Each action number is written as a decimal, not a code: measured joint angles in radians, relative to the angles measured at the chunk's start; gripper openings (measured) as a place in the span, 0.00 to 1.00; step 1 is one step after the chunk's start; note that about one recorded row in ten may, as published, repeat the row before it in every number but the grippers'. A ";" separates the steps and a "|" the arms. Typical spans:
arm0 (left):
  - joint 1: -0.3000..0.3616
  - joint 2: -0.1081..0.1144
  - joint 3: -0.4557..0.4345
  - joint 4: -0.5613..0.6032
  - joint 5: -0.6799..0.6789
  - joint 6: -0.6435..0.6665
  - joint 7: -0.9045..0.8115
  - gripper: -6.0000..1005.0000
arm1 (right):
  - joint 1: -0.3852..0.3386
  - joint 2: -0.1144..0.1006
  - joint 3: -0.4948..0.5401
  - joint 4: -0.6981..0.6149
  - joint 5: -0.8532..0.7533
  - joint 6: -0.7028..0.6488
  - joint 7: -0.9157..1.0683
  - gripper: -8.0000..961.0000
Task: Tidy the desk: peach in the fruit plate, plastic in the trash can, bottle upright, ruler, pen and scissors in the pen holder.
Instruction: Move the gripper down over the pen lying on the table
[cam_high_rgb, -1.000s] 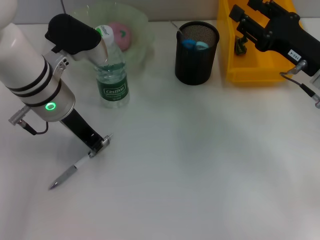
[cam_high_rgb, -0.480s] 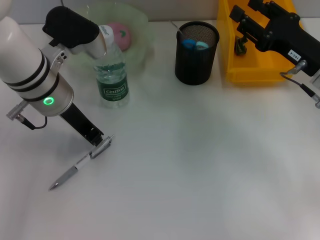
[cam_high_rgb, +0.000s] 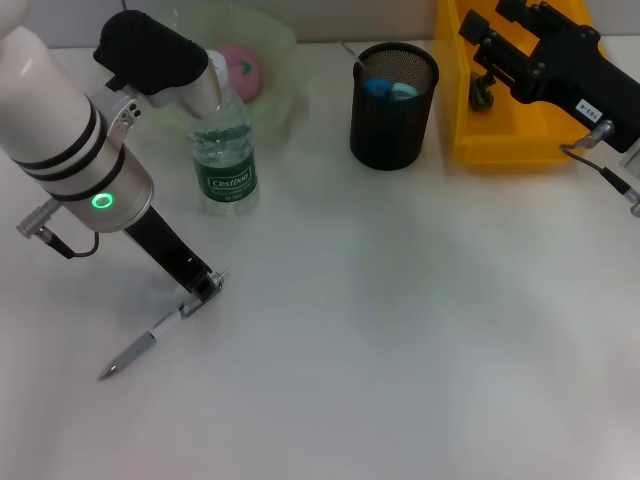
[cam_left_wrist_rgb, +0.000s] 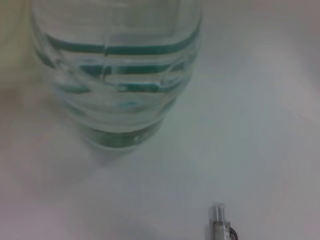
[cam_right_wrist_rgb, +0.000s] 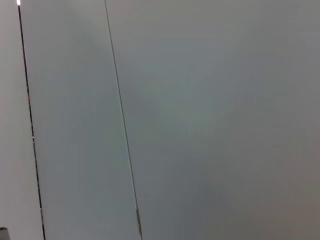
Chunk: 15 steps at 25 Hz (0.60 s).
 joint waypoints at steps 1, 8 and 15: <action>-0.003 -0.001 0.004 0.000 0.000 0.001 -0.003 0.15 | 0.000 0.000 0.000 0.000 0.000 0.000 0.000 0.63; -0.010 -0.001 0.020 -0.014 0.000 -0.004 -0.006 0.43 | 0.001 0.000 0.000 0.000 0.000 0.000 0.000 0.63; -0.011 -0.001 0.029 -0.023 0.001 -0.013 -0.012 0.59 | 0.004 0.000 0.000 0.000 0.000 0.000 0.000 0.63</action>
